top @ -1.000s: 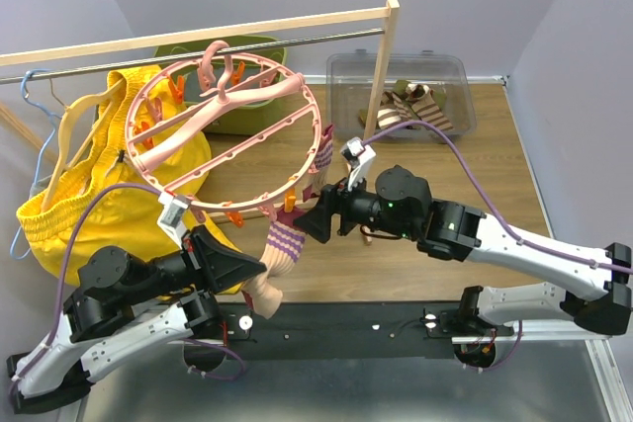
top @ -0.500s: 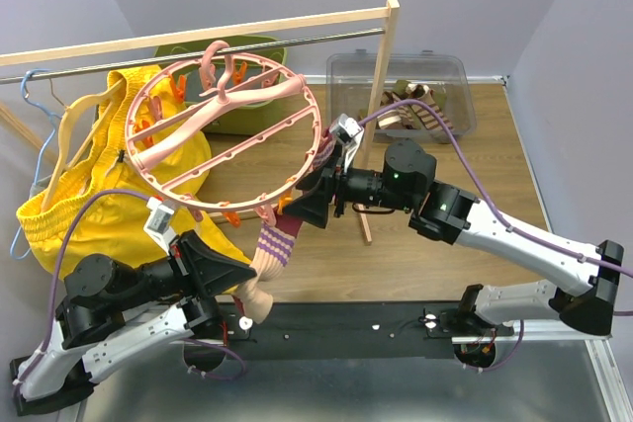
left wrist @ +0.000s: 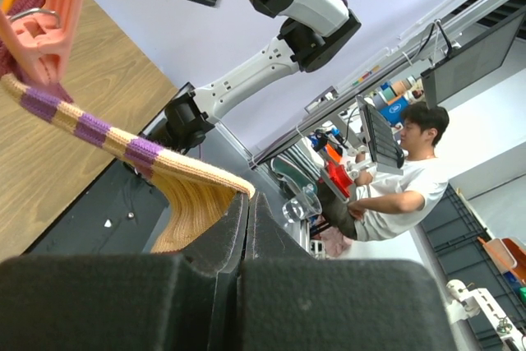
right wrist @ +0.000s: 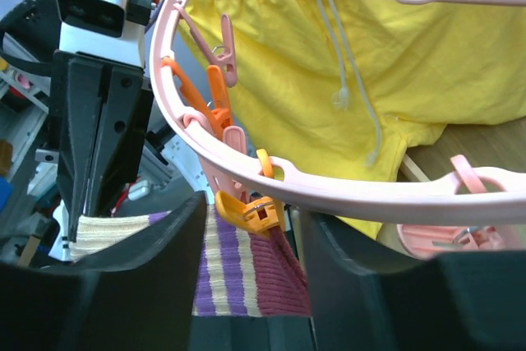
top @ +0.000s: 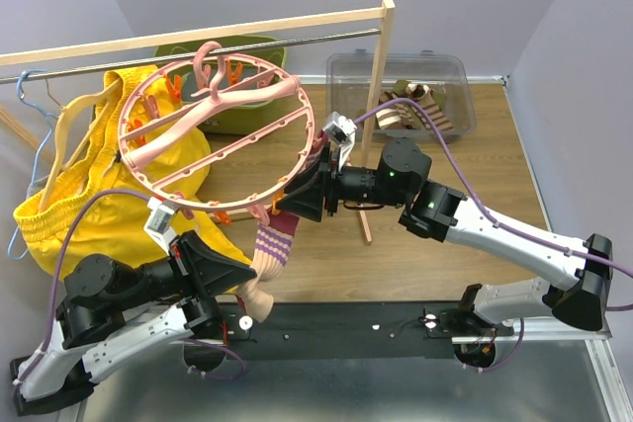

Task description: Remove the socks clipped to the hanger

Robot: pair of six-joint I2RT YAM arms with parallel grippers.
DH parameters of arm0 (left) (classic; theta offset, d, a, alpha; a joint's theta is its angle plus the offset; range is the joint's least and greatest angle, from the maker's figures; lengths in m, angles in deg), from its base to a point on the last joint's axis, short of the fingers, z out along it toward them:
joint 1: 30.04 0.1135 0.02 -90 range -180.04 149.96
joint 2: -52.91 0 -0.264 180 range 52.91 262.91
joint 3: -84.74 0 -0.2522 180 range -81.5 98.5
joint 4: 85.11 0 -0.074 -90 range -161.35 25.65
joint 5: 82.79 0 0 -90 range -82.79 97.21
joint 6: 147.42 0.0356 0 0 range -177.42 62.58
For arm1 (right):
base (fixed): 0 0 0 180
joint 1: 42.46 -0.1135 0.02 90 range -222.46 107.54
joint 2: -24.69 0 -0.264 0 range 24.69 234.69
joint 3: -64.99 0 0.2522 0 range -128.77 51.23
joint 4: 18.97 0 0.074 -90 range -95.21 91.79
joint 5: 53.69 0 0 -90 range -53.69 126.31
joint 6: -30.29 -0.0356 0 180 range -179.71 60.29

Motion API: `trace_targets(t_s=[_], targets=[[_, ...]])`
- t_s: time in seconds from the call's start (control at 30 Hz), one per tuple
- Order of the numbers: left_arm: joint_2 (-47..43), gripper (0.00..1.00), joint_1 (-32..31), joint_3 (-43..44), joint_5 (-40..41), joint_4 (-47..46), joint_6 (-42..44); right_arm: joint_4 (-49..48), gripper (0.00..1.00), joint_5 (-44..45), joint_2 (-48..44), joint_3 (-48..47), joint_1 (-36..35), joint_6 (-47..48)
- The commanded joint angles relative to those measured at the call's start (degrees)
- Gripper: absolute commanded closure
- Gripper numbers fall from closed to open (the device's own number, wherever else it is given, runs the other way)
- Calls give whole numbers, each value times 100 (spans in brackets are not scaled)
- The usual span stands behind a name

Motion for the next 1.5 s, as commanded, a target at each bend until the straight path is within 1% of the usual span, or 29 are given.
trace_targets(t_s=[0.0,0.03,0.07,0.13,0.17,0.27,0.33,0.37,0.4,0.43,0.47,0.53,0.57,0.67,0.73,0.93,0.97,1.0,1.13,1.27,1.47], targets=[[48,100,-11,-93,-194,-144,-59,-581,57,-101,-118,212,2,-100],[83,100,-11,-101,-185,-136,-68,-581,60,-110,-118,238,11,-109],[92,100,-11,-101,-168,-127,-59,-581,69,-110,-118,255,3,-118],[127,100,-11,-119,-185,-100,-42,-546,76,-66,-118,291,2,-127],[127,100,-11,-136,-176,-100,-42,-538,84,-49,-118,300,2,-118],[136,100,-11,-207,-220,-91,-68,-511,91,-5,-136,343,11,-127],[136,100,-11,-242,-229,-100,-86,-502,91,-5,-145,370,11,-127],[136,100,-11,-251,-255,-109,-94,-485,89,4,-145,370,3,-118],[136,100,-11,-242,-255,-127,-86,-459,84,13,-145,361,2,-118],[136,100,-3,-233,-255,-144,-77,-397,76,30,-136,361,2,-100],[144,100,-11,-225,-255,-153,-68,-371,64,39,-136,361,11,-109],[153,100,-11,-233,-325,-214,-51,-327,58,65,-153,370,2,-118],[162,100,-20,-233,-352,-232,-24,-327,49,48,-162,379,2,-126],[180,100,-11,-233,-440,-276,-7,-335,37,48,-223,458,2,-153],[188,100,-11,-242,-484,-302,2,-361,33,57,-250,554,-6,-162],[215,100,-11,-321,-651,-460,2,-476,30,92,-180,528,3,-171],[224,100,-11,-330,-677,-478,11,-476,23,83,-128,450,2,-153],[232,100,-11,-347,-738,-496,11,-476,22,66,-92,406,2,-118],[268,100,-11,-374,-827,-610,20,-554,22,4,57,230,11,-83],[303,100,-11,-400,-888,-672,20,-792,25,-101,128,229,11,-135],[329,100,-11,-374,-976,-698,46,-950,29,144,66,370,2,-153]])
